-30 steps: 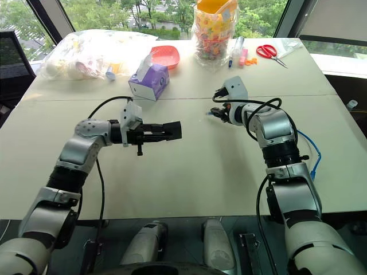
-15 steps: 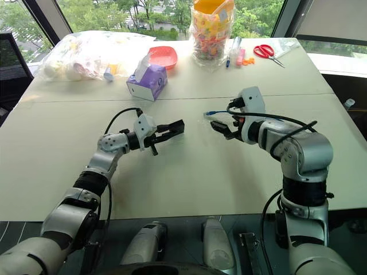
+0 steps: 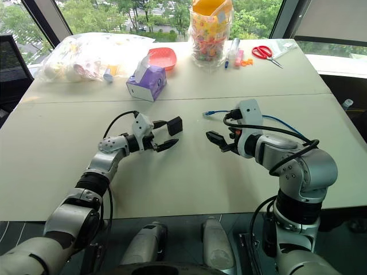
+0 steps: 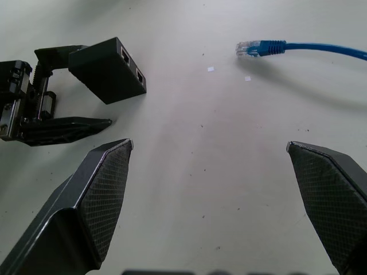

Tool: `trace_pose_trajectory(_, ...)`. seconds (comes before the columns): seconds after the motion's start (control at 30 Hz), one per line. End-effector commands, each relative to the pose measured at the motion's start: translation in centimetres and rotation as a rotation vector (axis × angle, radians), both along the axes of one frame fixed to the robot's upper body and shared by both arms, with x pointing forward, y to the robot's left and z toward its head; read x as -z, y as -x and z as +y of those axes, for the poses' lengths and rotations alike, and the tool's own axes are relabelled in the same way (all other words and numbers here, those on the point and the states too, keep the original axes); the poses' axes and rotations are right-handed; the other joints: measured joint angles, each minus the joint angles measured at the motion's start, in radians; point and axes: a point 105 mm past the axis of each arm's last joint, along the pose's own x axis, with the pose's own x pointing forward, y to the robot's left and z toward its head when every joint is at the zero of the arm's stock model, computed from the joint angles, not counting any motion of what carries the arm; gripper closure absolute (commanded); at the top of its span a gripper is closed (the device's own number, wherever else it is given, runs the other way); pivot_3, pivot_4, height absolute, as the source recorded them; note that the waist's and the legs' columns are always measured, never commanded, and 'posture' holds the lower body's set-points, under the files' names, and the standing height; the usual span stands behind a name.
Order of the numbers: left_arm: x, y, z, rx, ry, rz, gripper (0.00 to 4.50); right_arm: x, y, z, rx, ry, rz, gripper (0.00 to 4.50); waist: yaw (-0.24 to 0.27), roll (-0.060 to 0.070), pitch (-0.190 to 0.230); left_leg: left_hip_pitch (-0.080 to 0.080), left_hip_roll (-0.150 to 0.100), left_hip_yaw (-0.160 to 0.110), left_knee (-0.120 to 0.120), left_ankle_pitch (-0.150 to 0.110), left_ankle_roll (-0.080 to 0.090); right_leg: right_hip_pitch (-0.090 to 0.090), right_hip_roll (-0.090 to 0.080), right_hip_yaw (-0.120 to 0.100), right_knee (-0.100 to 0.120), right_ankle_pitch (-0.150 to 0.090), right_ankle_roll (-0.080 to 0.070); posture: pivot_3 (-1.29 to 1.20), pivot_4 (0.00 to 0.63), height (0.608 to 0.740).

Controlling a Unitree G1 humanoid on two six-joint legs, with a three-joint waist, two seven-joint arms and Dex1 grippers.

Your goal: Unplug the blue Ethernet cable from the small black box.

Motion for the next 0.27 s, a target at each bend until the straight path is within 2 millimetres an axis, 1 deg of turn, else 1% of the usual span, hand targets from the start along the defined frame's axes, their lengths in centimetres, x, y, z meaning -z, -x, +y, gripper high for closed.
trace_pose_trajectory(0.03,-0.9,0.5,1.4,-0.005,0.015,-0.011,0.05,-0.8,0.7,0.1,-0.019,0.004,-0.039,0.00,0.000,0.000,0.000,0.000,0.000,0.000,0.000,0.000,0.000,0.000,0.000,0.000,0.000,0.000,0.000,0.00,0.150,0.740)
trace_pose_trajectory(0.27,-3.2,1.7,3.3,-0.006,0.028,-0.022,0.05,-0.9,2.3,0.2,-0.098,0.028,-0.074,0.00,0.003,0.000,0.000,-0.001,0.000,0.000,-0.001,0.000,0.000,0.000,0.000,0.000,-0.001,0.000,0.000,0.00,0.150,0.740)
